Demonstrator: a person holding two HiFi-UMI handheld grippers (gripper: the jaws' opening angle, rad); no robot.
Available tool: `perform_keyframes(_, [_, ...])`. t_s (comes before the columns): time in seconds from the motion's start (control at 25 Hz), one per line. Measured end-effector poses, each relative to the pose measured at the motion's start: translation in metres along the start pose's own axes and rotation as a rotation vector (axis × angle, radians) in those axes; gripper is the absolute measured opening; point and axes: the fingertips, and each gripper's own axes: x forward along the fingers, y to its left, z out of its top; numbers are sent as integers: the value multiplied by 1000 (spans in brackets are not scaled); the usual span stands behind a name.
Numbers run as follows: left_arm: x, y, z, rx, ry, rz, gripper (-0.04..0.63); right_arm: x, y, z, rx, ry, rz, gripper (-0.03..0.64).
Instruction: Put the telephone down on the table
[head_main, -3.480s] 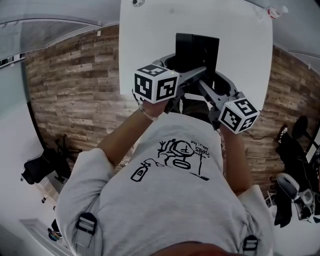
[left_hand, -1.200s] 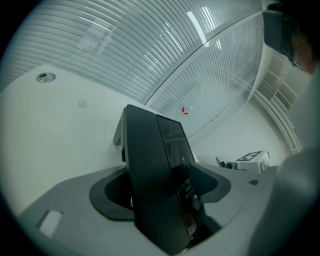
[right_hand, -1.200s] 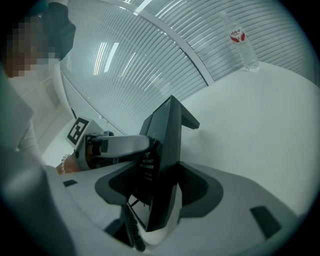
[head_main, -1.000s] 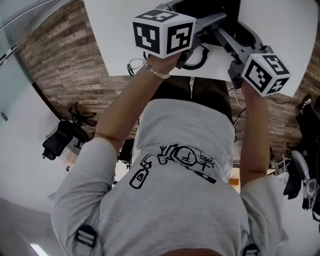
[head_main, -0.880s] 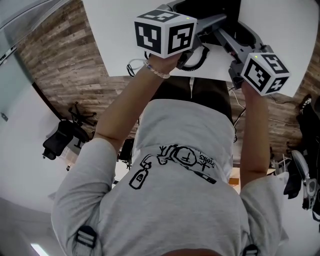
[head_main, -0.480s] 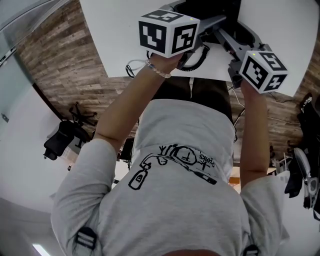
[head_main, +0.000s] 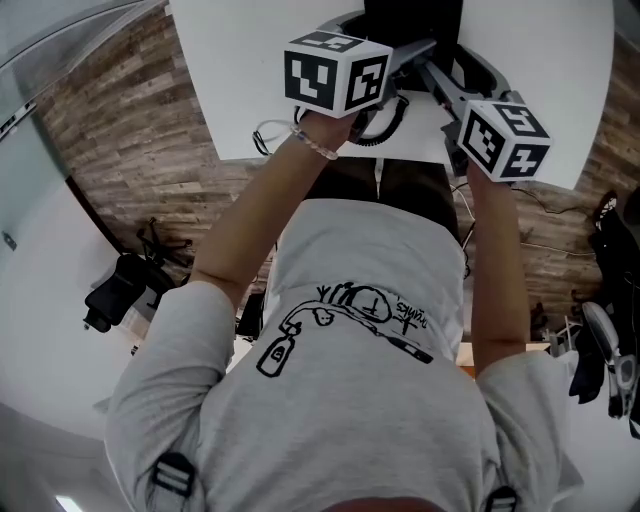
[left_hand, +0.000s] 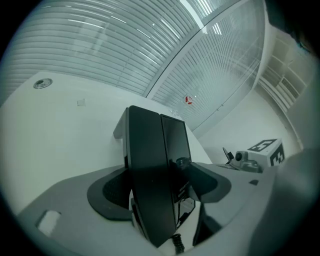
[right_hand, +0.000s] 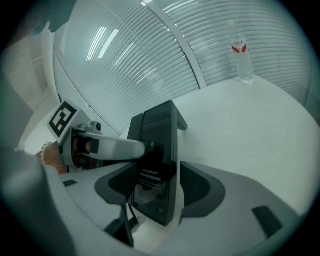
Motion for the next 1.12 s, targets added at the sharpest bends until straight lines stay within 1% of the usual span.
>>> perform_keyframes(0.08, [-10,-3,0,-27,-5,5,347,-10,3,7,-40,-16,-25,238])
perform_keyframes(0.16, [-19,-4,-1,-38,-11,22,354,-17,8,10,-79,-9,-40,238])
perform_keyframes(0.28, [-26,-2,-1,-34,-11,47,354,-26,12,13,-90,-6,-51,238])
perform_keyframes(0.44, [-43,-8,6,-34,-27,62,354,-45,21,28,-111,-32,-62,238])
perform_keyframes(0.6, [-70,-17,20,-29,-77,75,354,-65,37,52,-158,-87,-57,236])
perform_keyframes(0.76, [-101,-34,32,-30,-129,70,353,-86,60,73,-219,-132,-50,236])
perform_keyframes(0.88, [-121,-49,50,-3,-177,54,351,-99,75,97,-282,-170,-51,224])
perform_keyframes(0.92, [-128,-55,55,9,-192,44,342,-104,80,103,-297,-184,-53,213])
perform_keyframes(1.0, [-142,-67,65,35,-224,30,270,-115,88,114,-320,-208,-55,189])
perform_keyframes(1.12, [-165,-85,83,82,-286,16,211,-131,99,130,-346,-242,-52,161])
